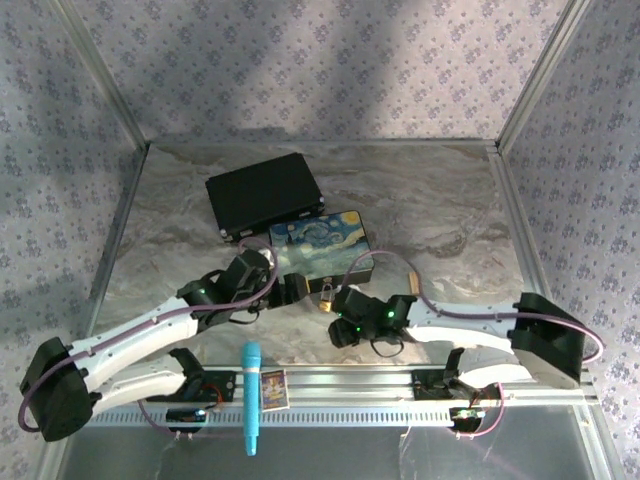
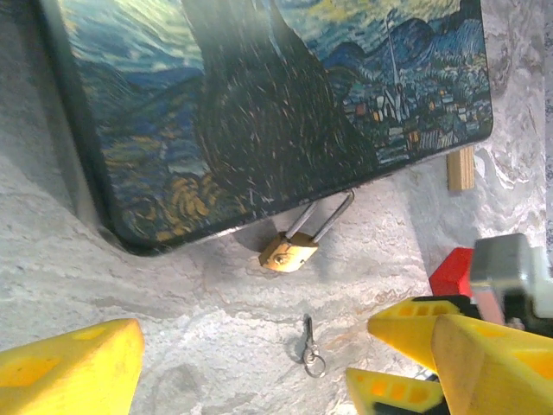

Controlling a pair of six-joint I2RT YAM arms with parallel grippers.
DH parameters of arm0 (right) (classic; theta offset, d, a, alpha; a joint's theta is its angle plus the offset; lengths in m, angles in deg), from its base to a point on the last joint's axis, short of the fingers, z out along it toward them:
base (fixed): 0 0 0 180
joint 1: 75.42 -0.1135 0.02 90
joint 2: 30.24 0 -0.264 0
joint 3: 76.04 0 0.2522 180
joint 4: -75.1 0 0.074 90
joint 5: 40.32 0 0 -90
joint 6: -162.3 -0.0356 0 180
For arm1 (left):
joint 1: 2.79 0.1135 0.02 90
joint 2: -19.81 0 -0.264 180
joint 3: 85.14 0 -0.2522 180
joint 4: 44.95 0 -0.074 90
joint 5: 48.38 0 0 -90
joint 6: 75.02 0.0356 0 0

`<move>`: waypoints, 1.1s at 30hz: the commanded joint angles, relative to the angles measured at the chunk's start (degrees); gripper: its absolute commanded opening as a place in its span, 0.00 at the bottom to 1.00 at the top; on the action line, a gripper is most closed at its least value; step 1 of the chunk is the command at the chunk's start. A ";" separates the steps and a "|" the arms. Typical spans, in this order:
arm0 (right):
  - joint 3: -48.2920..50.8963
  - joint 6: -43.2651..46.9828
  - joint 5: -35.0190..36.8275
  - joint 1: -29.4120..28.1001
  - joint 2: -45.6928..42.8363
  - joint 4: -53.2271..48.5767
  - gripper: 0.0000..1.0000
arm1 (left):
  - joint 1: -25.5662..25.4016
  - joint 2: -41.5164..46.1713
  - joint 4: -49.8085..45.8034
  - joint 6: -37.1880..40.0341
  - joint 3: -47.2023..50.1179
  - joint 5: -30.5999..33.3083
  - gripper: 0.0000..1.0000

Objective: Unlock a padlock with a key

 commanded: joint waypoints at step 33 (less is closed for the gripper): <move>-0.08 3.39 -4.63 1.19 0.22 1.69 0.02 | -5.53 -0.86 17.64 -9.14 5.12 5.66 0.76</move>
